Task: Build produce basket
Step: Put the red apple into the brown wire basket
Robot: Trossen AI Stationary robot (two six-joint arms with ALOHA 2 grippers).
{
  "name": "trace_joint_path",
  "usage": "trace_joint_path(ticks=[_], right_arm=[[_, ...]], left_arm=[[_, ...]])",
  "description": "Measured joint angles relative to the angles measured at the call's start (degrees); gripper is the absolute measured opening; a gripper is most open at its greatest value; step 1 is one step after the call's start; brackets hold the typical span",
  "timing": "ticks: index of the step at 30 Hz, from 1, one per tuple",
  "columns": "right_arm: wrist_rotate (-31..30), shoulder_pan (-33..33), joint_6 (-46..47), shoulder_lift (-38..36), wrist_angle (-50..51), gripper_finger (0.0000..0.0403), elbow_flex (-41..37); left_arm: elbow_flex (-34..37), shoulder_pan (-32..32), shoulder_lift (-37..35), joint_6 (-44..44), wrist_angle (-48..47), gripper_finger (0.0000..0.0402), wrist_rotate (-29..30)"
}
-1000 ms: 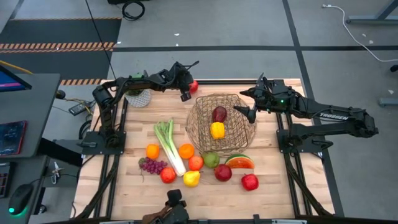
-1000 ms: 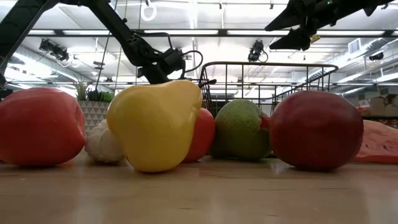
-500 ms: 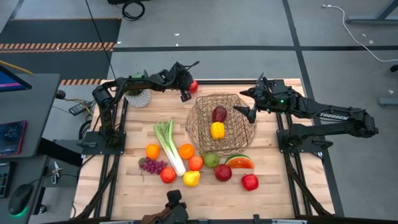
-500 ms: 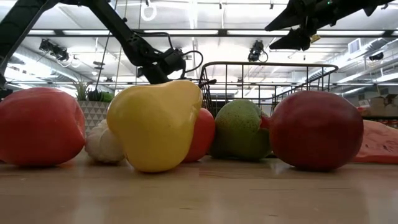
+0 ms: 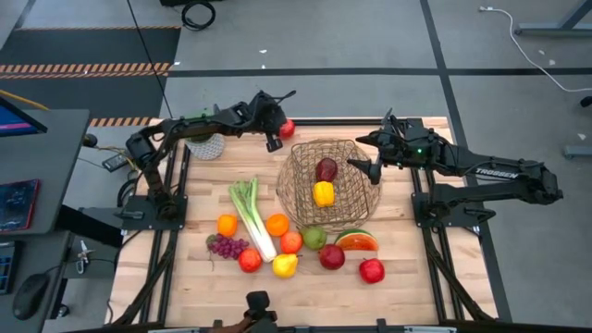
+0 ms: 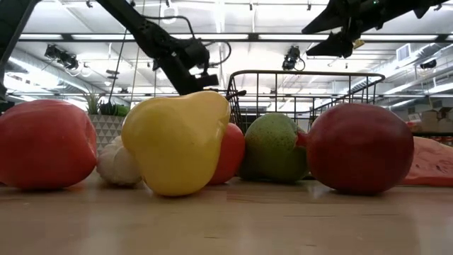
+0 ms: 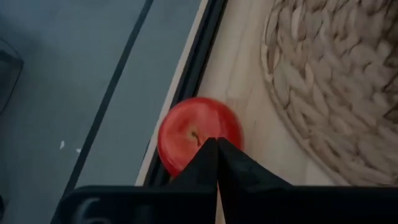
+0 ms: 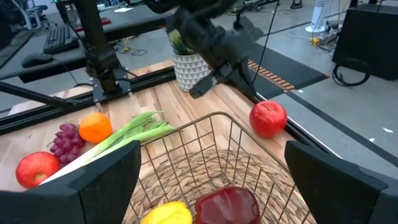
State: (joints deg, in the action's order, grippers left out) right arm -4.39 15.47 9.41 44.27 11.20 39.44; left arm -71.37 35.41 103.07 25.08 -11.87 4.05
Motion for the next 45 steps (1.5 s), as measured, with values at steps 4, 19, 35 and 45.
trace_joint_path(ticks=[4,19,35,45], right_arm=[[0.0,-0.1,0.0,0.0,0.0,0.0400,0.0],[0.0,-0.1,-0.4,0.0,-1.5,0.0400,0.0],[0.0,-0.1,-0.6,0.0,-2.2,0.0400,0.0],[0.0,-0.1,-0.6,0.0,-2.2,0.0400,0.0]], left_arm=[[-0.1,0.1,-0.8,-1.9,1.3,0.0015,0.0],[0.0,2.2,3.9,-8.3,4.6,0.0118,-0.3],[0.0,4.4,6.5,-9.3,8.4,0.0223,-6.3],[0.0,4.7,6.8,-8.0,9.0,0.0193,-6.3]])
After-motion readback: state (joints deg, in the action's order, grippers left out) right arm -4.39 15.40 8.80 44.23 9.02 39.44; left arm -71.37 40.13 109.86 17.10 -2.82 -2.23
